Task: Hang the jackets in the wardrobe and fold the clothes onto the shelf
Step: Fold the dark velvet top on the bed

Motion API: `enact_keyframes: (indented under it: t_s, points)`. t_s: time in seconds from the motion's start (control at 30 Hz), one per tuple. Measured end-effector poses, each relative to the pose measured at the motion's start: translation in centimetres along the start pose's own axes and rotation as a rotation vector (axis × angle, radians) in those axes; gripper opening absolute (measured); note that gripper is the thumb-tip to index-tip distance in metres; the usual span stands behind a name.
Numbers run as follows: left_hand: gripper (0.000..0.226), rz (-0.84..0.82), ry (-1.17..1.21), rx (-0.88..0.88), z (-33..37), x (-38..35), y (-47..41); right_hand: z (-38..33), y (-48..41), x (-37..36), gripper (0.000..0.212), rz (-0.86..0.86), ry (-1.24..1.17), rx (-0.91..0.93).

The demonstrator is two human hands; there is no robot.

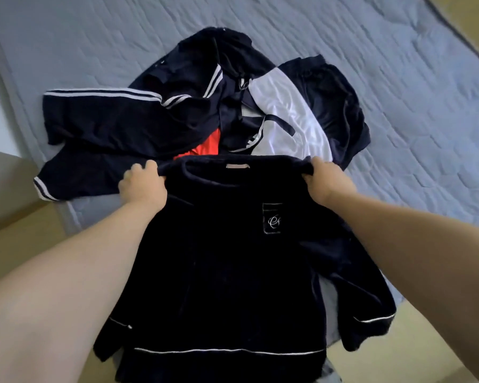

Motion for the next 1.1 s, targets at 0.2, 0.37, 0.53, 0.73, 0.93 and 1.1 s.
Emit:
enact_keyframes:
  t_s: [0.2, 0.37, 0.53, 0.73, 0.93, 1.1]
  points:
    - [0.023, 0.202, -0.166, -0.087, 3.0, -2.6, -6.5, 1.6, -6.2, -3.6, 0.021, 0.203, 0.026, -0.043]
    - [0.026, 0.405, -0.219, -0.097, 4.4, 0.2, -11.6, 0.2, -11.0, -1.2, 0.032, 0.392, 0.072, -0.054]
    - [0.049, 0.536, -0.140, -0.152, 7.6, -2.4, -10.2, -1.8, -12.2, -2.4, 0.065, 0.451, 0.352, 0.006]
    - [0.043, 0.294, -0.060, -0.501, 12.6, -13.8, -2.0, -6.5, -4.3, -12.7, 0.034, 0.312, 0.434, 0.509]
    - [0.060, 0.054, -0.210, -0.390, 13.5, -19.6, 0.0, -3.0, -3.0, -17.6, 0.054, 0.004, 0.218, 0.433]
    - [0.046, 0.175, 0.056, -0.583, 19.7, -16.9, 9.0, 3.4, 1.4, -9.9, 0.031, 0.406, -0.237, 0.188]
Point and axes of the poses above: each hand's wrist, its own y-axis away from the middle knuckle, its own x-axis out of the back of the hand, z = x × y, the point moved 10 cm from there along -y, towards the middle knuckle
